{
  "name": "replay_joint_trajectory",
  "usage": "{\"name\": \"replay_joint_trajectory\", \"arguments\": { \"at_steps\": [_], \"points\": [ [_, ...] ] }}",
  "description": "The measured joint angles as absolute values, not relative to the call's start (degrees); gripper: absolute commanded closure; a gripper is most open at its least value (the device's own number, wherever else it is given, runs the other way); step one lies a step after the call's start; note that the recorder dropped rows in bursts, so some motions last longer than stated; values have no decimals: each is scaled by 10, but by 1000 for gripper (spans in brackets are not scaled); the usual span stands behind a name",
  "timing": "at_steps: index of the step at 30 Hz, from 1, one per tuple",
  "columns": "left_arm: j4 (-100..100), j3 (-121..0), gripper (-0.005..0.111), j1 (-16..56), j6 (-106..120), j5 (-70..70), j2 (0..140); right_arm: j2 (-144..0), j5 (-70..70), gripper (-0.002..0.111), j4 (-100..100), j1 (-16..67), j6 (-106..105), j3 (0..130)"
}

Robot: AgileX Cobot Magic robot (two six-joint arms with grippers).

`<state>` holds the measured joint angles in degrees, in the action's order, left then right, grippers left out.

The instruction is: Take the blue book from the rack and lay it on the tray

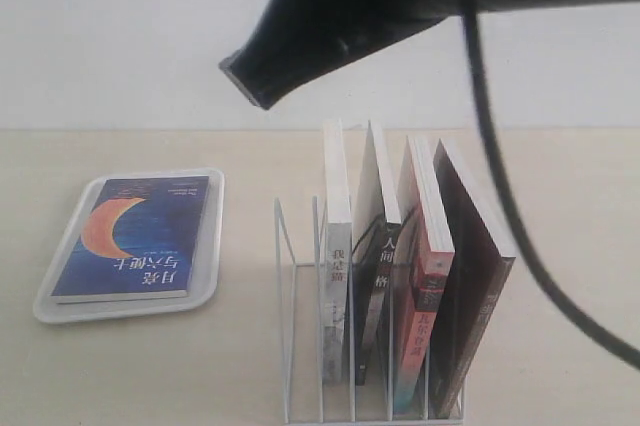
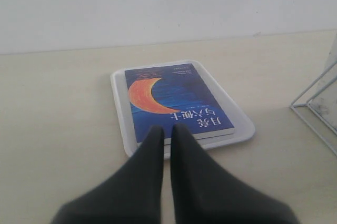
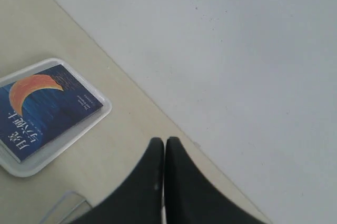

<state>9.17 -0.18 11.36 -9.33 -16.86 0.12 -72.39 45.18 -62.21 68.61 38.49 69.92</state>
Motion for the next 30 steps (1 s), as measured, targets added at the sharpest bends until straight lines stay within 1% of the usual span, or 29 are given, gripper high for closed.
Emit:
{"name": "replay_joint_trajectory", "arguments": {
  "at_steps": [6,18,26,30],
  "points": [
    [92,-2,103,114,-93,-169,1,-643,459,108,-618,686,385,625],
    [92,-2,103,114,-93,-169,1,-554,491,108,-602,686,385,565],
    [92,-2,103,114,-93,-169,1,-527,484,108,-578,686,415,519],
    [92,-2,103,114,-93,-169,1,-527,483,108,-511,686,442,514]
  ]
}}
